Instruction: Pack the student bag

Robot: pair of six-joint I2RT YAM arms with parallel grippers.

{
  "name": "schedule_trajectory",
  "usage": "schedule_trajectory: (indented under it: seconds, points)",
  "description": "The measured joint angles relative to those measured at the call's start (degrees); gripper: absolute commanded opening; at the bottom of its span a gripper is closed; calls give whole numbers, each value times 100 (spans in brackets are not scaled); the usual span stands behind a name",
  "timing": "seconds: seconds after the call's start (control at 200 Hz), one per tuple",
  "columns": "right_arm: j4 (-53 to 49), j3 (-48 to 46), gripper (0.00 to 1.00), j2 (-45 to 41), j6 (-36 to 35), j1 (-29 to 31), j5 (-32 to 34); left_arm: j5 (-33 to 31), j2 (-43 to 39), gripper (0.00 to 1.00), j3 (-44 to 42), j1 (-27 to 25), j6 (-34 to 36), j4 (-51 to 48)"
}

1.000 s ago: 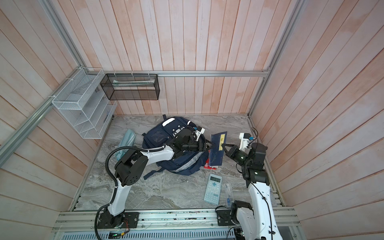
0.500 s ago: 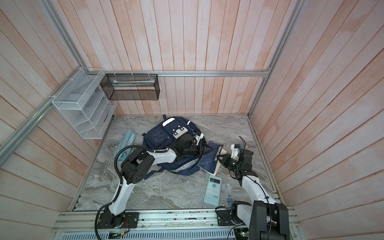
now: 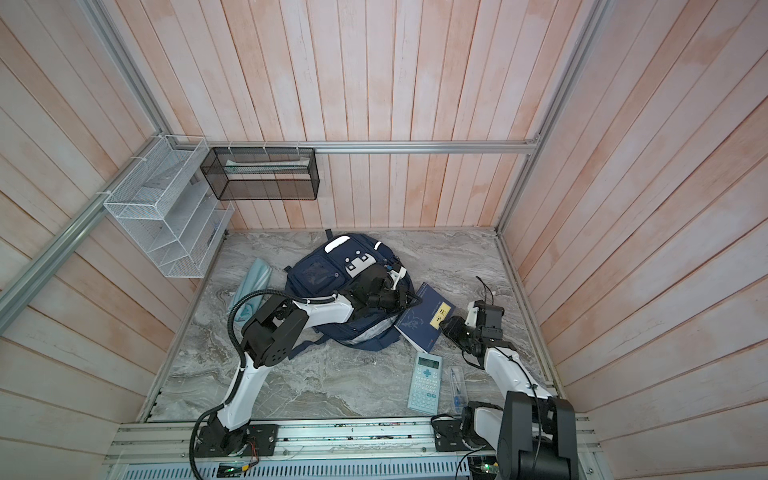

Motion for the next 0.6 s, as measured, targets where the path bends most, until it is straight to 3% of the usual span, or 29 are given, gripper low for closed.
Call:
schedule_trajectory:
  seconds: [0.12, 0.2, 0.33, 0.385, 0.43, 0.475, 0.6]
  points:
    - [785, -328, 62, -527, 271, -44, -688, 118, -553, 0, -116, 35, -339, 92]
    - [1388, -570, 58, -745, 551, -52, -1139, 275, -894, 0, -321, 39, -811, 793]
    - [2081, -719, 27, -890, 863, -55, -1690, 380, -1137, 0, -708, 57, -1314, 1617]
    - [2291, -730, 23, -957, 916, -57, -1891, 380, -1143, 0, -802, 66, -1384, 1700]
    - [2385, -737, 27, -1043, 920, -57, -2002, 376, -1143, 0, -892, 74, -1429, 1718]
    - [2398, -778, 39, -1137, 951, -85, -2055, 376, -1143, 0, -949, 103, -1475, 1770]
    - [2459, -815, 58, -1373, 975, -83, -2131, 354, -1150, 0, -1182, 153, -1611, 1978]
